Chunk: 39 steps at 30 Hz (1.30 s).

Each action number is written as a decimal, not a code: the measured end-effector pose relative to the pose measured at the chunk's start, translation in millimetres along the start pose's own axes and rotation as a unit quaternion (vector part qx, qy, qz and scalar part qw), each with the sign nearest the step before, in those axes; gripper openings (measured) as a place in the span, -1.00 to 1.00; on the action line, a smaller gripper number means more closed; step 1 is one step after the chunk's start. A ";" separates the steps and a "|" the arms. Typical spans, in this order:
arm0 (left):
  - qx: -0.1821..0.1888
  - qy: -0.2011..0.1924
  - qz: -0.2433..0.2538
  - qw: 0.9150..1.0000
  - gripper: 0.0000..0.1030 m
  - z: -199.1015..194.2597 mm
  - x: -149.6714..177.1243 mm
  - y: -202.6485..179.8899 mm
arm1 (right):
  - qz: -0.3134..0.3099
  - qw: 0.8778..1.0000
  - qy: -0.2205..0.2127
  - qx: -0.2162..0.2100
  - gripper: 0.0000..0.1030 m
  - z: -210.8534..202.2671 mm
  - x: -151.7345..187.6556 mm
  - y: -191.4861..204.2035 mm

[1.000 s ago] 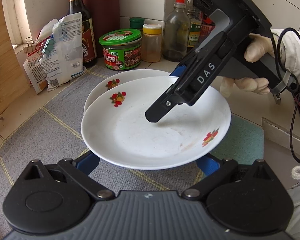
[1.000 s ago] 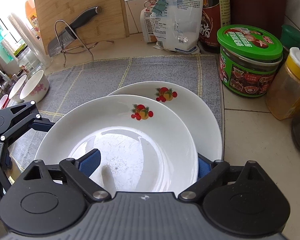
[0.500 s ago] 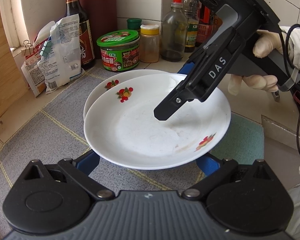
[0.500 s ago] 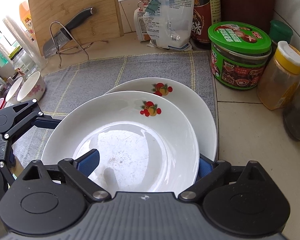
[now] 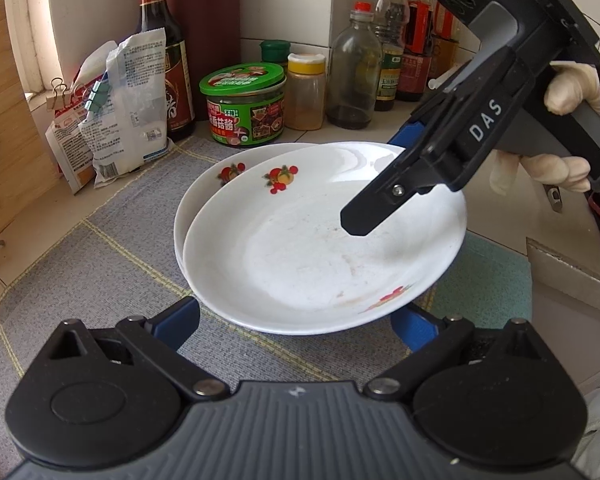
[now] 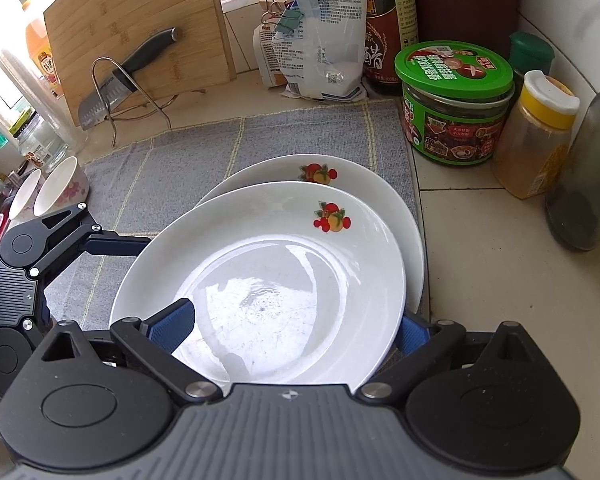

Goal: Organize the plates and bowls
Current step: 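Lower the stained plate with both tools onto the plate stack, then open both tools to release the plate onto the stack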

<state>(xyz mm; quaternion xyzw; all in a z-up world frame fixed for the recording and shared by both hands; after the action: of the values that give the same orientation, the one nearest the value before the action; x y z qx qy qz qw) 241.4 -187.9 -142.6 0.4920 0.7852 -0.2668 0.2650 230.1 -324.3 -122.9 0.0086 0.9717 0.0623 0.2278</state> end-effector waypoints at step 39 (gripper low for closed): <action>-0.118 -0.139 -0.036 0.983 0.99 -67.3 -23.4 1.7 | -0.120 0.978 -0.123 0.121 1.00 -47.7 6.5 36.8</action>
<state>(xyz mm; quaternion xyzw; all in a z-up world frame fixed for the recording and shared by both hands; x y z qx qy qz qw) 241.4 -156.3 -78.7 0.3866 0.7841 -0.2477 0.4176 202.6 -293.1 -78.8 -0.0732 0.9305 -0.0851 0.3486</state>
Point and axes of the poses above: each gripper's, at about its wrist camera, not at the fingertips, and z roughly the way its jaws point, y to its left, x to its underside, the point moved 9 cm from there along z, roughly the way its jaws point, and after that the axes turned 11 degrees about x, right-handed, at the moved point
